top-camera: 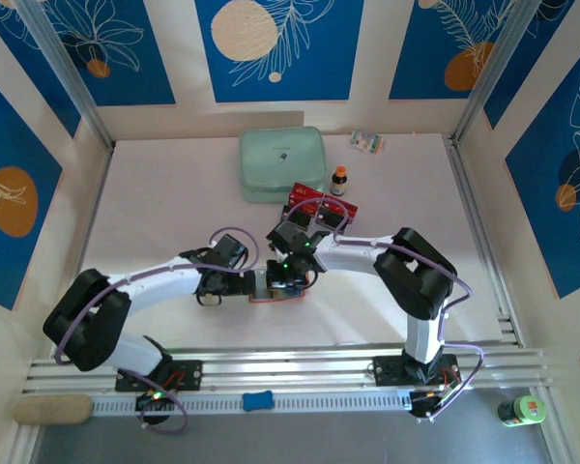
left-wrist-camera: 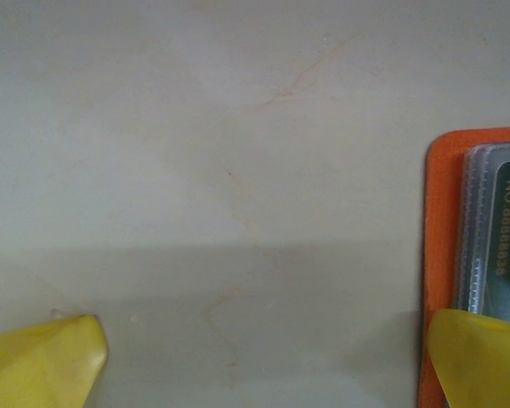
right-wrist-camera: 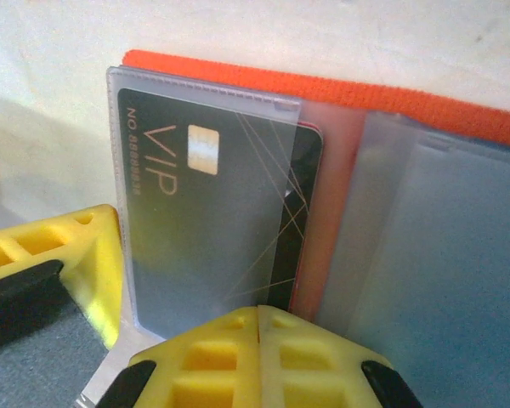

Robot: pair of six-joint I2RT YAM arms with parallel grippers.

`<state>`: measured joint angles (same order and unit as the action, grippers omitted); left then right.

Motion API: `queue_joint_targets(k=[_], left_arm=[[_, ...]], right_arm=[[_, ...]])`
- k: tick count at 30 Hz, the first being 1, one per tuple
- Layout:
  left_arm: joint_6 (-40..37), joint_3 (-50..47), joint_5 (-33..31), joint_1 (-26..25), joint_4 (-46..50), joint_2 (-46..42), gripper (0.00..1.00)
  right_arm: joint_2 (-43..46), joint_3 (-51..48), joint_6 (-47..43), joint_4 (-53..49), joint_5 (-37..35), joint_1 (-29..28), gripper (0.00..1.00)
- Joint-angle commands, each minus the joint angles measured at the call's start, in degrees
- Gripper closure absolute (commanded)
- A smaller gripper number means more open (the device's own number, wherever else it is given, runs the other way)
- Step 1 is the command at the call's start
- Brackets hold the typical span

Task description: Put the credit cards into the card holder

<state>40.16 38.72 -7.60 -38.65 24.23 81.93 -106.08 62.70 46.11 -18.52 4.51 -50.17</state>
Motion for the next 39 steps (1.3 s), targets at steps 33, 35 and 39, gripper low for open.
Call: queue_joint_targets(k=[33,35,39], left_arm=[[1.70,1.59,-4.71,-0.22,6.09,-7.23,0.00],[1.67,1.62,-4.67,-0.25,6.01,-7.14,0.00],[1.67,1.71,-4.53,-0.26,5.92,-6.81,0.00]], right_arm=[[-0.20,1.24,0.82,0.99,1.63,3.41,1.00],[-0.68,1.46,0.79,1.19,1.89,3.33,1.00],[-1.64,2.14,0.70,1.30,2.39,3.24,1.00]])
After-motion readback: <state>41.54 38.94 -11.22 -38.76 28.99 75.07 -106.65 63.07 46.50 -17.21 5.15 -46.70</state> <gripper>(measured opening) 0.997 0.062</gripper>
